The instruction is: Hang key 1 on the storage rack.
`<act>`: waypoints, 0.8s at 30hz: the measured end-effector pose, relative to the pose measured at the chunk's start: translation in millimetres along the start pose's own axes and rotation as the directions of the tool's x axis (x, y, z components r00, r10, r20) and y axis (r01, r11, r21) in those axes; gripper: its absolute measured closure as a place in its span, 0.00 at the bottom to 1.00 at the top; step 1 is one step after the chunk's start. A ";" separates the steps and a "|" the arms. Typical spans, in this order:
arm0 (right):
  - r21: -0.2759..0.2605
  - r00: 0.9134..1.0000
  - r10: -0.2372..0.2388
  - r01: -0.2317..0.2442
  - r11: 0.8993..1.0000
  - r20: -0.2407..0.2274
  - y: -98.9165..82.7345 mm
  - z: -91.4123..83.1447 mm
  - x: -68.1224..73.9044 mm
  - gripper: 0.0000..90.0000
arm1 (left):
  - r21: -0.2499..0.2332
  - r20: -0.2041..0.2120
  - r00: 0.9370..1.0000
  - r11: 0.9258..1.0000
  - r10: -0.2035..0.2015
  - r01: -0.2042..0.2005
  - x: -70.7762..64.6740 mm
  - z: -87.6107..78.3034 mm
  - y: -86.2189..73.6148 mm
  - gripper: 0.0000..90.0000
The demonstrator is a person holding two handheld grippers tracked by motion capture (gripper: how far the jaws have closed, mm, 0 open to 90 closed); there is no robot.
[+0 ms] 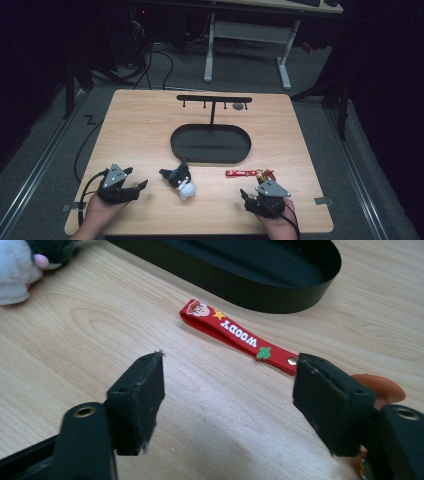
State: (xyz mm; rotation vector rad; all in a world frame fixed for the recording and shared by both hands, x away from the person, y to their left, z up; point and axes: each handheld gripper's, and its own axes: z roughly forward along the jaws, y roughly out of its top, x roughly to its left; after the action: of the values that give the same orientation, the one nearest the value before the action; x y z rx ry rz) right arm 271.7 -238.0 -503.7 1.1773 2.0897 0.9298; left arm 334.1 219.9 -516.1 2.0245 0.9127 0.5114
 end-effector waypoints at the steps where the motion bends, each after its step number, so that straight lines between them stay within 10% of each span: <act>1: 0.001 1.000 0.005 -0.005 1.000 -0.006 0.2 -0.1 -0.2 0.36 | -0.001 -0.001 1.000 1.000 0.002 -0.002 -0.4 0.5 -0.1 0.31; 16: 0.095 0.997 0.021 -0.015 0.995 -0.068 6.1 1.1 -2.5 0.41 | 0.019 0.001 1.000 0.999 0.031 -0.031 -4.4 1.9 -1.1 0.31; 24: 0.231 0.997 -0.005 0.024 0.973 -0.080 15.1 2.6 -15.0 0.42 | 0.024 0.005 0.999 0.999 0.045 -0.045 -5.0 3.1 -2.2 0.31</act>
State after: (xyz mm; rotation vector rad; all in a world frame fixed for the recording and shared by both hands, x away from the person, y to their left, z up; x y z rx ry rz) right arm 287.9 -244.8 -491.4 1.2564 2.3168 0.7508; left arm 331.8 215.4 -519.9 2.0715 0.8760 0.5226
